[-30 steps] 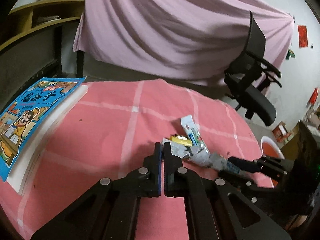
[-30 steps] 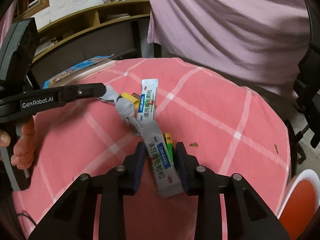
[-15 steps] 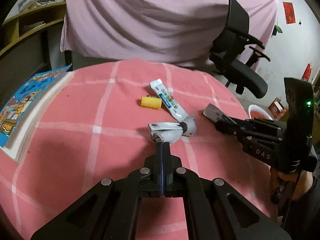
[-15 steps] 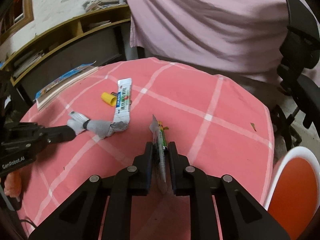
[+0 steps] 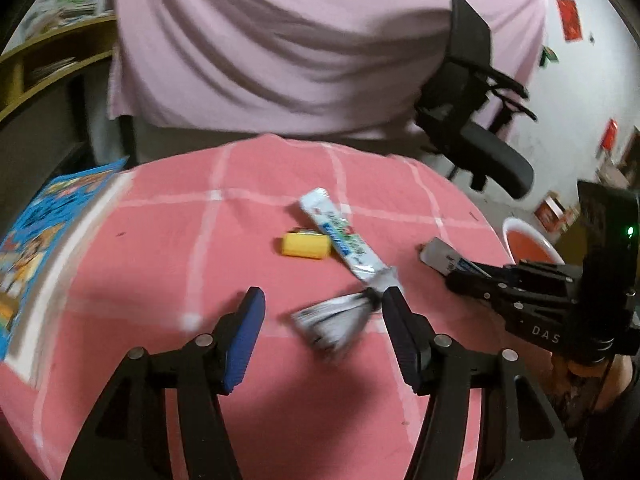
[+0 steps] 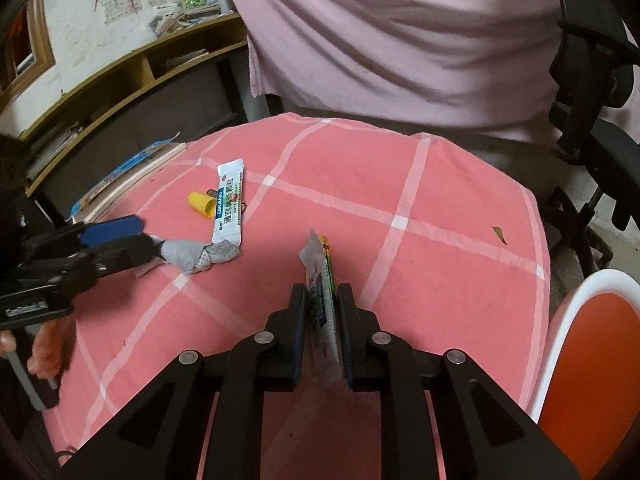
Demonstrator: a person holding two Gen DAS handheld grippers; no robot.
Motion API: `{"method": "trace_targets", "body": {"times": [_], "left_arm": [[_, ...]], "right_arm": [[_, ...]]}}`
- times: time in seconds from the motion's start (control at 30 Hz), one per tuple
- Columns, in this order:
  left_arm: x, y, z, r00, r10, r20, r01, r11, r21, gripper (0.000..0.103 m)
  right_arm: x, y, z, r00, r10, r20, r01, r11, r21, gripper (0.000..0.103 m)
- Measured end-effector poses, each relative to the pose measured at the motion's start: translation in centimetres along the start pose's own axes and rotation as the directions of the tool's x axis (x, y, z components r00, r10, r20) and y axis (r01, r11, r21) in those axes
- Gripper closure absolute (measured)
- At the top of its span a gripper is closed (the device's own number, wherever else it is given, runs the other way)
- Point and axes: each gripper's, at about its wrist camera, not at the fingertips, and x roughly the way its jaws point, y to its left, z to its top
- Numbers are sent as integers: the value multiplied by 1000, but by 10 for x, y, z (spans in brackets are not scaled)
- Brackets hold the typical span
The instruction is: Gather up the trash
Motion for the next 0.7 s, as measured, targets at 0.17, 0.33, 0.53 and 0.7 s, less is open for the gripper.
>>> {"method": "trace_targets", "body": {"times": [0.17, 0.33, 0.53, 0.7], "left_arm": [[7, -23, -1, 999, -30, -34, 33, 993, 109, 77], [14, -37, -7, 998, 17, -57, -7, 985, 172, 97], [8, -44, -9, 1000, 20, -2, -19, 991, 134, 101], [-19, -58, -17, 988, 11, 151, -33, 990, 141, 101]], "right_arm": [[0, -1, 0, 1000, 27, 0, -27, 1000, 0, 80], [2, 3, -1, 1000, 14, -9, -14, 1000, -13, 83], [-2, 7, -2, 1000, -10, 10, 11, 999, -41, 92], [-23, 11, -7, 994, -34, 107, 40, 998, -55, 95]]}}
